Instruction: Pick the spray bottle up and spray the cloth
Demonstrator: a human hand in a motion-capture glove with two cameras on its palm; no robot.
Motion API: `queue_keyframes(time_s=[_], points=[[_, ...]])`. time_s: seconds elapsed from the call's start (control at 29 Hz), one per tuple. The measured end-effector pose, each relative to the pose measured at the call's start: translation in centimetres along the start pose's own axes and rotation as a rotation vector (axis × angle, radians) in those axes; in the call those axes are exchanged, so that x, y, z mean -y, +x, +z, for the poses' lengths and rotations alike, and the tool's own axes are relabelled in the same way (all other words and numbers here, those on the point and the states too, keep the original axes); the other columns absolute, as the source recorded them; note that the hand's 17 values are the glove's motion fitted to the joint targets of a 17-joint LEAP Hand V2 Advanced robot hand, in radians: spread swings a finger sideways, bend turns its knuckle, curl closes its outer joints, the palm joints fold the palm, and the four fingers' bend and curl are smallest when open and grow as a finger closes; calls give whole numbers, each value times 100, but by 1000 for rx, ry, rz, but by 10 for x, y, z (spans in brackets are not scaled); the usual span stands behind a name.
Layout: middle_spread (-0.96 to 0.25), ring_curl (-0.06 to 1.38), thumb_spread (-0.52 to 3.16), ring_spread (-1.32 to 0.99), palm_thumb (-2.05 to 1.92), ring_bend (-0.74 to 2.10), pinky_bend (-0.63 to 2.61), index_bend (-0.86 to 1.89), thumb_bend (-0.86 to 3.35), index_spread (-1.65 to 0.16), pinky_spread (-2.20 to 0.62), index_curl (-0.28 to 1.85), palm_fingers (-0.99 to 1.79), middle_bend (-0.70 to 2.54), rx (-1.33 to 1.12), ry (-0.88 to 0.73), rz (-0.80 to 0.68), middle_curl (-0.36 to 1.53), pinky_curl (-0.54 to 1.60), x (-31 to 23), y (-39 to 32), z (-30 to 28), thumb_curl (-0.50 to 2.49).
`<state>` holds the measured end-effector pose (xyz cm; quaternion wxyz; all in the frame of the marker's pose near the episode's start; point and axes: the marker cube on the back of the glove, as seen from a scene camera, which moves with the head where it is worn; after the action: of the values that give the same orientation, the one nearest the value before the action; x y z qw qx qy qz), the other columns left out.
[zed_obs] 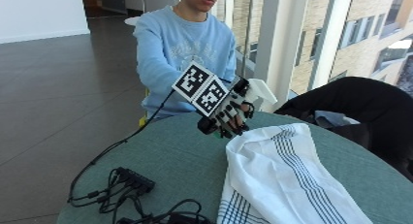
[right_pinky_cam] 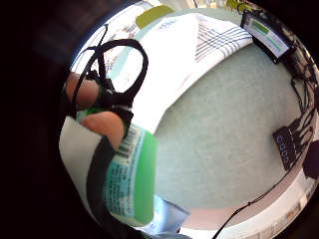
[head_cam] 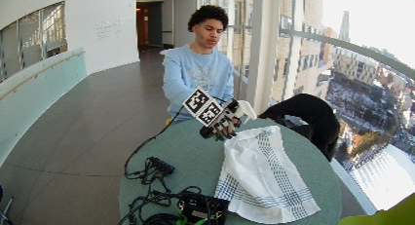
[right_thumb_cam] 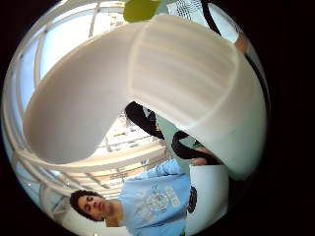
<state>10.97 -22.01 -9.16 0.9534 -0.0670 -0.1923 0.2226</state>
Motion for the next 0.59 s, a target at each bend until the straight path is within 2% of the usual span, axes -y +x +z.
queue_keyframes(time_s=[0.28, 0.59], points=[[-7, 39, 85, -3, 91, 56, 31, 15, -2, -26, 14, 38, 105, 16, 177, 55, -217, 34, 37, -8, -47, 39, 61], [-7, 37, 86, -2, 93, 49, 27, 16, -2, -26, 16, 39, 103, 17, 378, -23, -367, 35, 36, -13, -95, 117, 61]])
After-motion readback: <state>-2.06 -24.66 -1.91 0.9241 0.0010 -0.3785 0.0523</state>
